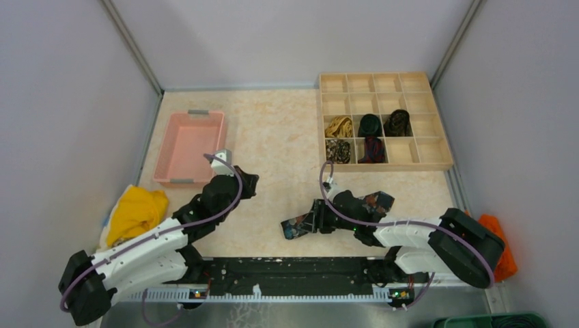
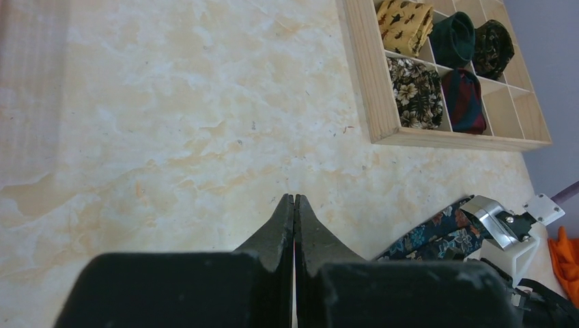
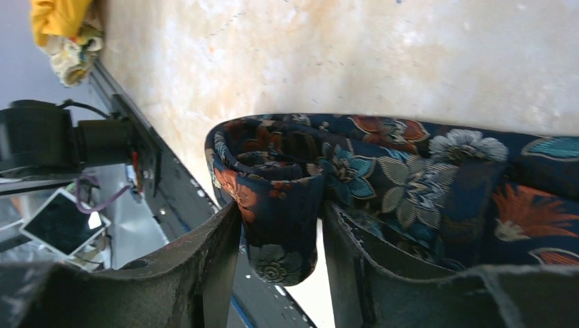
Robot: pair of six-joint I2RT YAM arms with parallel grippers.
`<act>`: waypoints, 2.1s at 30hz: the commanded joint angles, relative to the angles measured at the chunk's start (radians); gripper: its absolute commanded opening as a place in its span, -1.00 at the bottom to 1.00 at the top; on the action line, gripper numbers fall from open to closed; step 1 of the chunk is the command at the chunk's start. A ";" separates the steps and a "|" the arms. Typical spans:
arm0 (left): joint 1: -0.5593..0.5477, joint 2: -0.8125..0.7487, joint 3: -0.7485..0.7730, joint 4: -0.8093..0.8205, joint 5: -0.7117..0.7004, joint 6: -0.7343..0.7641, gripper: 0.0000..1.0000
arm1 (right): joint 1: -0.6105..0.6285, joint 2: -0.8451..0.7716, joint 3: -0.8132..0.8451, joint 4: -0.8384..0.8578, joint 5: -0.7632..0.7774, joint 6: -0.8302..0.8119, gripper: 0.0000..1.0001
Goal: Roll the ties
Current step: Roll the tie at the center of the board.
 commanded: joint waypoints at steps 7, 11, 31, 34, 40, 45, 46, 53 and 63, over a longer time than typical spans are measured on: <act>-0.002 0.100 0.027 0.105 0.092 0.051 -1.00 | -0.008 -0.104 0.115 -0.354 0.162 -0.127 -0.06; -0.002 0.166 0.022 0.163 0.132 0.064 -1.00 | -0.007 -0.082 0.147 -0.405 0.188 -0.150 -0.08; 0.124 0.738 0.120 0.579 0.547 0.255 -1.00 | 0.360 -0.270 0.298 -0.784 0.503 -0.041 -0.53; 0.125 0.786 0.144 0.580 0.647 0.257 -1.00 | 0.385 -0.210 0.278 -0.720 0.493 -0.038 -0.92; 0.124 0.868 0.115 0.696 0.815 0.244 -1.00 | 0.415 -0.011 0.303 -0.645 0.530 -0.047 -1.00; 0.123 0.929 0.085 0.771 0.874 0.237 -1.00 | 0.447 0.146 0.355 -0.649 0.599 -0.045 -1.00; 0.124 0.940 0.084 0.771 0.877 0.237 -1.00 | 0.456 0.179 0.367 -0.663 0.619 -0.042 -1.00; 0.116 0.968 0.050 0.793 0.883 0.224 -1.00 | 0.474 0.262 0.403 -0.743 0.754 0.000 -1.00; 0.039 0.936 -0.010 0.776 0.846 0.206 -1.00 | 0.475 0.265 0.425 -0.812 0.869 -0.003 -1.00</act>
